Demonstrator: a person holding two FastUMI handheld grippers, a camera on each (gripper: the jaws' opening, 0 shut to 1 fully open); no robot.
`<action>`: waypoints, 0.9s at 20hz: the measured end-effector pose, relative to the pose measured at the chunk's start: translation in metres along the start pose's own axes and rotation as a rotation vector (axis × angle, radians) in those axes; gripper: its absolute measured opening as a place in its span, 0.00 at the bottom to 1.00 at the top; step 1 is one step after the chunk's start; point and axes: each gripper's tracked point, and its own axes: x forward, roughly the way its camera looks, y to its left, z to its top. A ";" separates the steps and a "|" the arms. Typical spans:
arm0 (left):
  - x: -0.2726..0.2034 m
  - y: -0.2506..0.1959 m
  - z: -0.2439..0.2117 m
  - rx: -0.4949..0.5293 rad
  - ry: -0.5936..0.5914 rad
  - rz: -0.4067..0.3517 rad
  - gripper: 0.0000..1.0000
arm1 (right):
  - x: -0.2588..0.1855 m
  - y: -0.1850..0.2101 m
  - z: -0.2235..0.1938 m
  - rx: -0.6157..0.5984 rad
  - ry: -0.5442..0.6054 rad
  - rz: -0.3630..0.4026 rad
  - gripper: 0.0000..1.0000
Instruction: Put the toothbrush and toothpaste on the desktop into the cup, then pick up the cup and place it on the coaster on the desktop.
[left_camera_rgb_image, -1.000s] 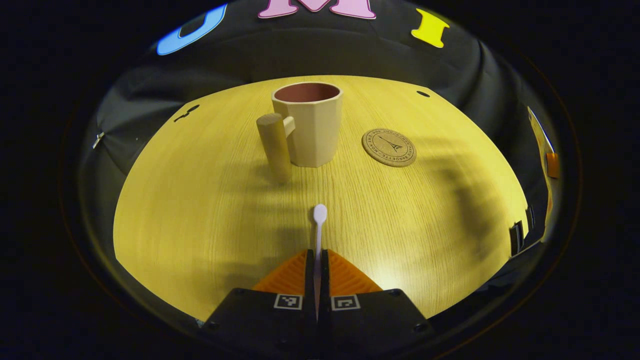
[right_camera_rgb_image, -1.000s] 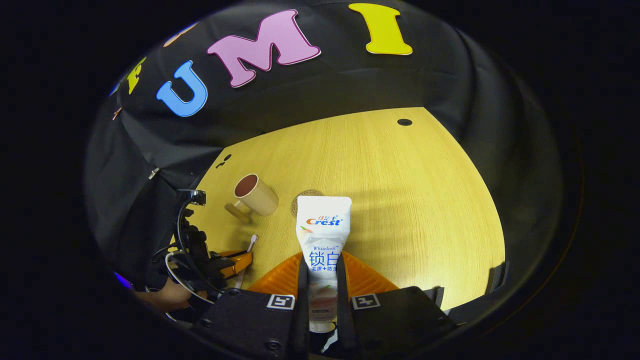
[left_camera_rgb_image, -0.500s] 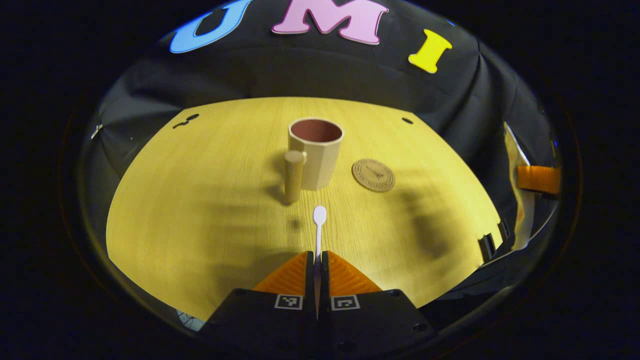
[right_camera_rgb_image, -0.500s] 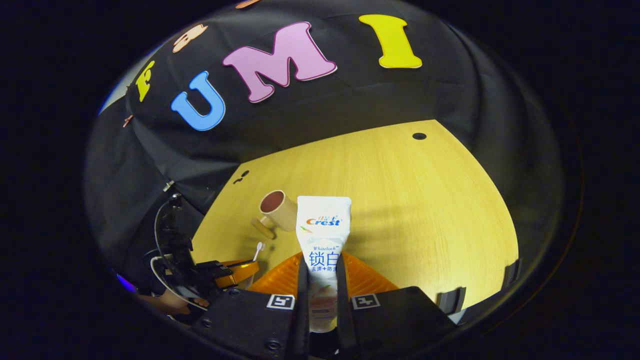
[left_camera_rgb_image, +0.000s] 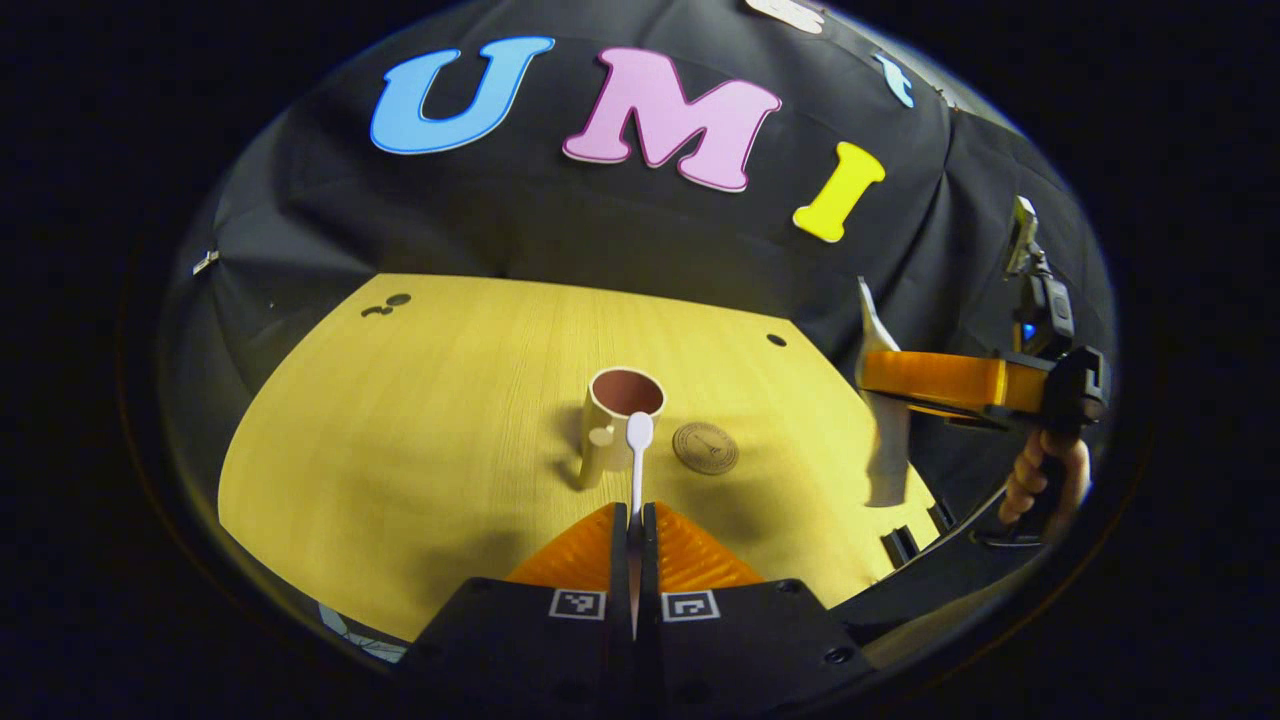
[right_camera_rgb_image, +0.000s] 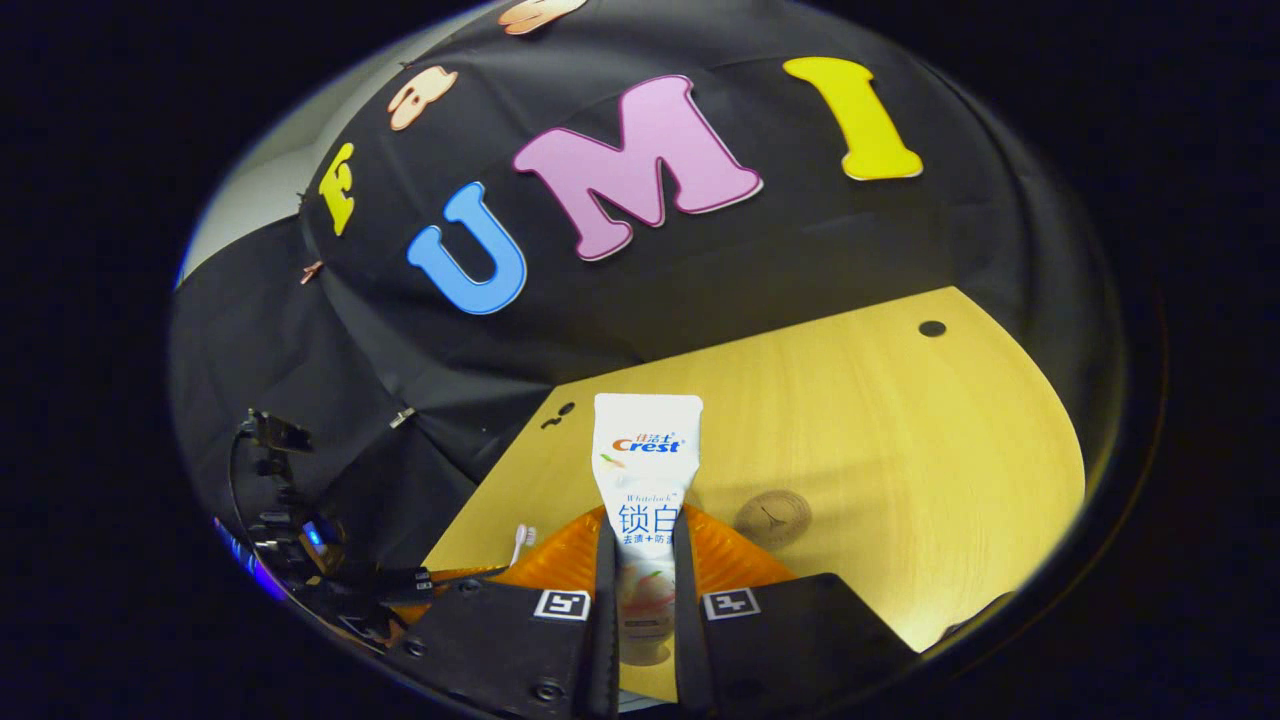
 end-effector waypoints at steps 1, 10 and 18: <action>-0.006 0.000 0.004 0.004 -0.009 -0.006 0.06 | 0.010 0.007 0.006 -0.003 -0.014 0.015 0.26; -0.049 0.013 0.012 0.008 -0.042 -0.008 0.06 | 0.110 0.028 0.037 -0.011 -0.120 0.057 0.26; -0.060 0.036 -0.002 -0.009 -0.017 0.040 0.06 | 0.187 0.002 0.015 -0.041 -0.082 0.012 0.26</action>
